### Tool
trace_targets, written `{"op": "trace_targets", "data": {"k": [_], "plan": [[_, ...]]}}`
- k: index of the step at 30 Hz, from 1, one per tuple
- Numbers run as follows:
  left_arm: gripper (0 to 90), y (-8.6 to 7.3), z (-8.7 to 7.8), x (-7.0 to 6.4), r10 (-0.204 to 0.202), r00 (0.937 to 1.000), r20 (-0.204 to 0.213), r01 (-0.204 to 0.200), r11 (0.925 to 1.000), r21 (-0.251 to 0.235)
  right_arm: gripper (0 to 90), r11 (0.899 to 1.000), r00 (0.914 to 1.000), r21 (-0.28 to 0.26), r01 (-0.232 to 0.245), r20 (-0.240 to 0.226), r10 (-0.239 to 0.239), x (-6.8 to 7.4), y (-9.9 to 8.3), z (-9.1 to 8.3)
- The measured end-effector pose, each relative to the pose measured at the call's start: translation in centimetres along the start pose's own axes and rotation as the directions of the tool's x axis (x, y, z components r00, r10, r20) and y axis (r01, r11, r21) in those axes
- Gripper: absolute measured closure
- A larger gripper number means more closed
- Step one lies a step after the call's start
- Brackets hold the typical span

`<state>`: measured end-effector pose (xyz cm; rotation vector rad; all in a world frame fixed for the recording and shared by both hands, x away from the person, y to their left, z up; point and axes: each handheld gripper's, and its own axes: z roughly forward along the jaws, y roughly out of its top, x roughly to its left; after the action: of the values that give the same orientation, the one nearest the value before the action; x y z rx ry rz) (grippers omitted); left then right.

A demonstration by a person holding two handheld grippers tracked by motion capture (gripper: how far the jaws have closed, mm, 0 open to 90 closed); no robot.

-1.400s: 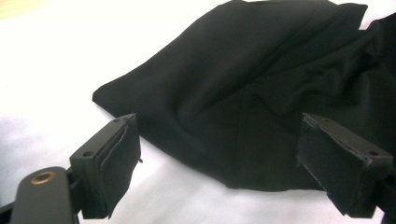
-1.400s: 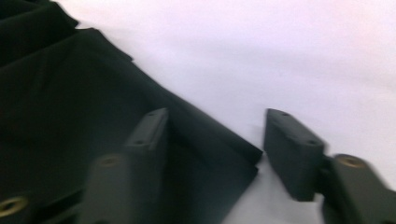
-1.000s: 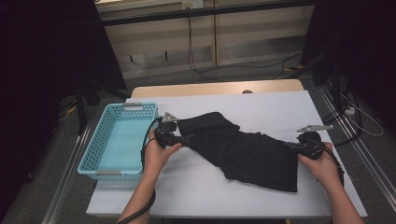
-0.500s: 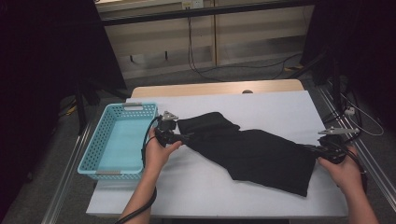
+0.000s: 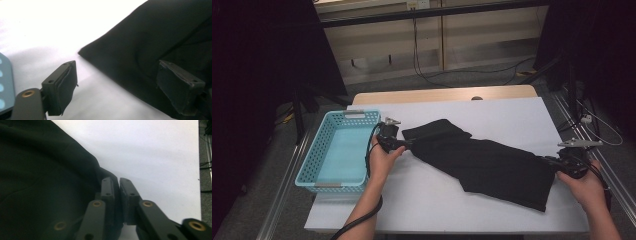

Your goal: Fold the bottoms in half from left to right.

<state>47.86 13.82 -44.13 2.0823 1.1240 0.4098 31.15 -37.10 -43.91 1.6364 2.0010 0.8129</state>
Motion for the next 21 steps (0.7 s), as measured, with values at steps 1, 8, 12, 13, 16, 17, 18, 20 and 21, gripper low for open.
{"op": "trace_targets", "data": {"k": [1,8,12,13,16,17,18,20,21], "plan": [[20.0,0.0,0.1,0.2,-0.002,1.0000,-0.003,0.002,1.0000,0.000,74.8,1.000,1.0000,0.001,0.000,0.000,0.000,0.1,0.0,0.0],[30.4,0.4,1.5,0.7,0.000,0.9999,0.017,0.000,1.0000,0.006,48.7,0.998,0.9989,-0.037,0.042,-0.018,-0.043,1.6,0.9,0.1],[43.3,0.6,2.6,0.9,-0.002,0.9999,0.017,0.002,0.9995,0.030,41.6,0.997,0.9969,-0.041,0.060,-0.048,-0.062,2.7,1.3,0.4],[45.3,0.6,2.7,0.9,-0.022,0.9994,0.028,0.021,0.9992,0.034,40.6,0.997,0.9959,-0.043,0.069,-0.055,-0.071,3.0,1.4,0.4],[70.1,1.1,2.6,0.8,-0.073,0.9949,0.070,0.068,0.9954,0.067,38.0,0.995,0.9935,-0.056,0.086,-0.070,-0.090,3.9,1.8,0.5],[75.3,1.2,2.5,0.6,-0.063,0.9965,0.055,0.059,0.9954,0.075,37.7,0.994,0.9924,-0.058,0.091,-0.078,-0.096,4.1,1.9,0.5],[78.9,1.4,2.5,0.5,-0.060,0.9969,0.052,0.056,0.9949,0.084,37.7,0.994,0.9909,-0.059,0.097,-0.088,-0.102,4.4,1.9,0.6],[84.7,1.6,2.3,0.4,-0.077,0.9960,0.046,0.073,0.9932,0.091,37.1,0.993,0.9892,-0.057,0.106,-0.096,-0.111,4.9,2.0,0.7],[85.3,1.6,2.1,0.5,-0.081,0.9959,0.040,0.077,0.9932,0.087,37.2,0.992,0.9876,-0.057,0.114,-0.102,-0.119,5.1,2.1,0.7]]}}
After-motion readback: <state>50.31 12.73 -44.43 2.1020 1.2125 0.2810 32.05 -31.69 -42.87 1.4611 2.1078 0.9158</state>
